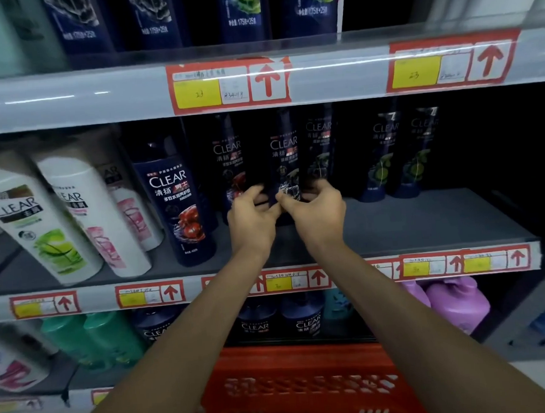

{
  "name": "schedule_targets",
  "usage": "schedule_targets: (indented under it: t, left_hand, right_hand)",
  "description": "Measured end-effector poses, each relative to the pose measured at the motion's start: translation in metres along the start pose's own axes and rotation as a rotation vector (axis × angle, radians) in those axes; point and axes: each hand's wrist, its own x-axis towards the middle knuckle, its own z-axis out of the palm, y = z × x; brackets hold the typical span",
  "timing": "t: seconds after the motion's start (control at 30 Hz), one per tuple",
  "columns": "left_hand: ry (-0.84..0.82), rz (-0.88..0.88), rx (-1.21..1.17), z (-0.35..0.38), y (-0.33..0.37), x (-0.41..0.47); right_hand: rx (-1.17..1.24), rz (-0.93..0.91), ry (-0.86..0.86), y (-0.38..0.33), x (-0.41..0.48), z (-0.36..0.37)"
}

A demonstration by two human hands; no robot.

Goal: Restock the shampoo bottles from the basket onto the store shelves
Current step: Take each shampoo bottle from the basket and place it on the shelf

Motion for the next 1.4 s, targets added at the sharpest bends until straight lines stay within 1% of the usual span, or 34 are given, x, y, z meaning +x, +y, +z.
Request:
schedule_targets:
  t: [0.1,0.23,0.37,0.43,0.57,0.73,0.87,0.93,1.07,1.17,1.3,1.4]
  left_hand:
    - [-0.043,-0.039,-0.026,-0.001,0.000,-0.003]
    - [-0.096,-0.087,0.015,-0.006,0.001,-0.012]
    - [-0.134,-0.049,0.113,-0.021,0.009,-0.026]
    - [-0.162,-0.026,0.158,-0.029,0.014,-0.037]
    - [-0.225,0.042,0.299,-0.048,0.022,-0.058]
    - [-0.346,0.098,0.450,-0.076,0.040,-0.090]
    - [-0.395,0.195,0.595,-0.099,0.057,-0.118]
    - [-0.454,0.236,0.667,-0.109,0.064,-0.132]
    - [-0.556,0.283,0.830,-0.121,0.070,-0.160]
    - [-0.618,0.318,0.974,-0.123,0.059,-0.179]
    - [-0.709,0.262,1.127,-0.121,0.029,-0.207]
    - [-0.806,0.244,1.188,-0.117,0.002,-0.232]
  right_hand:
    - [-0.038,0.013,-0.020,0.001,0.002,0.000]
    - [-0.015,0.098,-0.076,0.002,-0.002,-0.014]
    - [0.006,0.132,-0.102,-0.002,-0.015,-0.035]
    - [-0.026,0.113,-0.131,-0.007,-0.026,-0.046]
    - [-0.163,0.024,-0.226,-0.026,-0.049,-0.070]
    - [-0.329,-0.097,-0.322,-0.052,-0.078,-0.106]
    - [-0.482,-0.125,-0.449,-0.064,-0.102,-0.134]
    - [-0.580,-0.109,-0.522,-0.064,-0.113,-0.146]
    - [-0.745,-0.177,-0.593,-0.055,-0.137,-0.168]
    - [-0.890,-0.204,-0.699,-0.043,-0.156,-0.180]
    - [-1.017,-0.169,-0.860,-0.008,-0.181,-0.194]
    - [-1.113,-0.124,-0.954,0.017,-0.193,-0.205]
